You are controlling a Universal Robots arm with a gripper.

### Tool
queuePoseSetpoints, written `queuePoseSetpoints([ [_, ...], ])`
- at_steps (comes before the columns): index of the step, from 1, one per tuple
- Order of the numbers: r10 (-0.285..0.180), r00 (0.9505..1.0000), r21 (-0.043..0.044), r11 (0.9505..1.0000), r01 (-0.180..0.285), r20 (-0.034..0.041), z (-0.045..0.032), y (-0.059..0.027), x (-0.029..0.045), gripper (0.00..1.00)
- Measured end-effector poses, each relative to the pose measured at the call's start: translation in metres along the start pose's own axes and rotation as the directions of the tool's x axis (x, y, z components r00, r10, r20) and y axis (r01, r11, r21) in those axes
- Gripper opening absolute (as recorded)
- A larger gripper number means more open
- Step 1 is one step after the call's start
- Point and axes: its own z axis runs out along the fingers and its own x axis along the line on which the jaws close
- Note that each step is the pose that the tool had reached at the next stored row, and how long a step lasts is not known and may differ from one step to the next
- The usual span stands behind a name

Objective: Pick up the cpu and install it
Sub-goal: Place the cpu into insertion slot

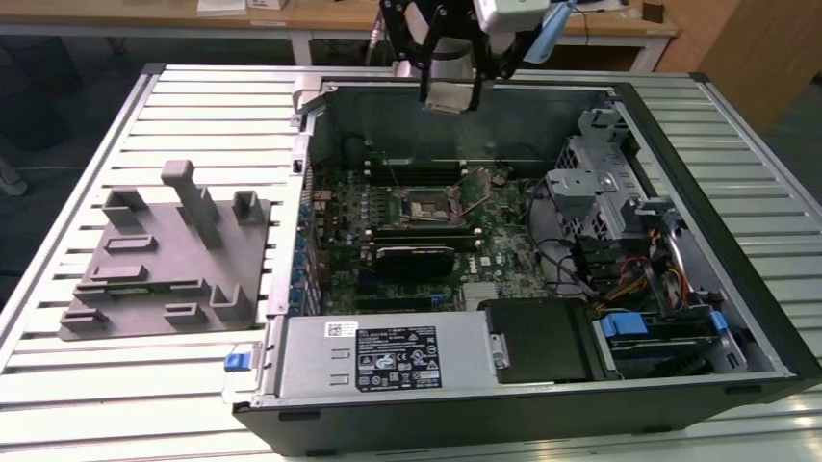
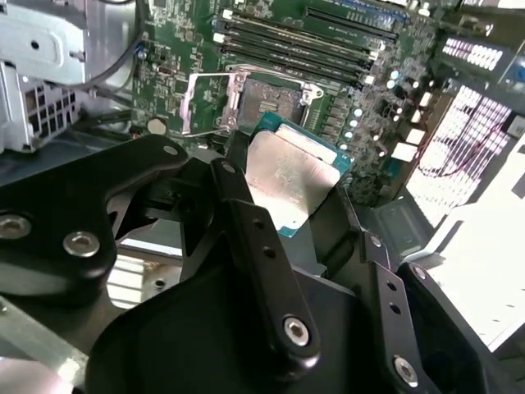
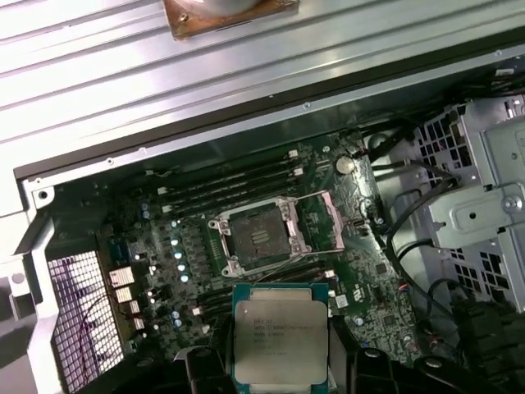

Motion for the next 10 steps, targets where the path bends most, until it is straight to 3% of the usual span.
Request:
queuePoseSetpoints([
  [5, 0.065, 0.9979, 0.0007, 0.9979, -0.065, 0.0031, 0.0005, 0.0, 0.0, 0.54],
  [10, 0.131, 0.9914, 0.0011, 0.9914, -0.131, 0.0063, 0.0009, 0.0001, 0.0001, 0.54],
])
